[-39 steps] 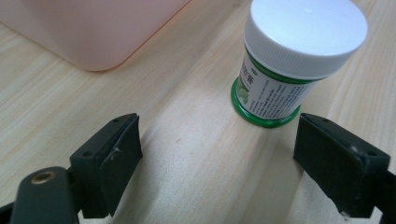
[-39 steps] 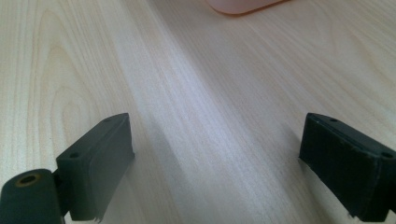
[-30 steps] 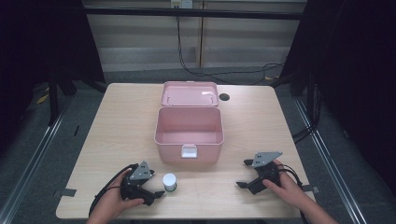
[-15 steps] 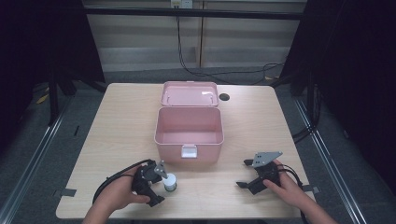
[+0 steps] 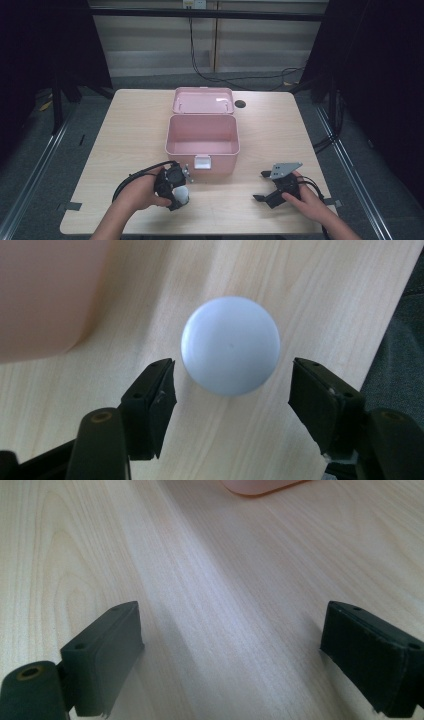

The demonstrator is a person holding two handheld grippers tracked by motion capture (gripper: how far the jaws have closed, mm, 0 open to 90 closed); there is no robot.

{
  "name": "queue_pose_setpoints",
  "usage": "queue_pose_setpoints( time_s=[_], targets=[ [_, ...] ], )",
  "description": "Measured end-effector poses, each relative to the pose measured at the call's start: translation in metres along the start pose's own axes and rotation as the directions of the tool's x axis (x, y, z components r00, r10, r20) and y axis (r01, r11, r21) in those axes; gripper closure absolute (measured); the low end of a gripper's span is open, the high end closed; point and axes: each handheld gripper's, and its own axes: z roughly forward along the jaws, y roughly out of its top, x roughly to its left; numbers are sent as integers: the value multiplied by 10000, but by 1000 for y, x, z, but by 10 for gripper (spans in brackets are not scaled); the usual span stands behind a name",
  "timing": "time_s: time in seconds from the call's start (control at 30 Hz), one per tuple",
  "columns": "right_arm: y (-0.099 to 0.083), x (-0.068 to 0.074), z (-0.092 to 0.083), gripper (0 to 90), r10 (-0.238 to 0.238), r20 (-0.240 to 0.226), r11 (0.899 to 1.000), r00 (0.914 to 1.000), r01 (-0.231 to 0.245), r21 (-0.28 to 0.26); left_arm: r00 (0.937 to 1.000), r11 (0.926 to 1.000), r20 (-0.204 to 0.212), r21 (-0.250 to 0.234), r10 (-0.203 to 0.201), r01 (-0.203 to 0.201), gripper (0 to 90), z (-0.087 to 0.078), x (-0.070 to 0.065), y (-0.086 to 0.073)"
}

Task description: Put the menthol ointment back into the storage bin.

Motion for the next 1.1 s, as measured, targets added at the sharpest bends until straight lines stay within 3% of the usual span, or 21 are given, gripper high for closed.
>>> queue_pose_setpoints(
  time_s=[0.23,0.43,0.47,0.63,0.93,1.03,1.1],
  targets=[
    [0,0,0,89,-1,5,10000,10000,1,1,9990,9990,91,24,-438,438,411,3,6,9],
    [0,0,0,89,-6,5,10000,10000,6,-1,9970,9965,254,428,-727,716,493,1,6,19],
    [0,0,0,89,-3,3,10000,10000,3,2,9953,9947,240,456,-936,924,496,1,5,20],
    [0,0,0,89,-2,4,10000,10000,2,0,9942,9928,255,625,-1044,1026,501,1,5,25],
    [0,0,0,89,23,12,10000,10000,-23,-12,9832,9825,547,763,-1744,1700,504,-19,2,33],
    [0,0,0,89,-14,28,10000,10000,14,-31,9749,9745,628,838,-2135,2080,504,-31,3,35],
    [0,0,0,89,2,32,10000,10000,-2,-37,9754,9742,626,935,-2114,2052,504,-35,4,36]
  ],
)
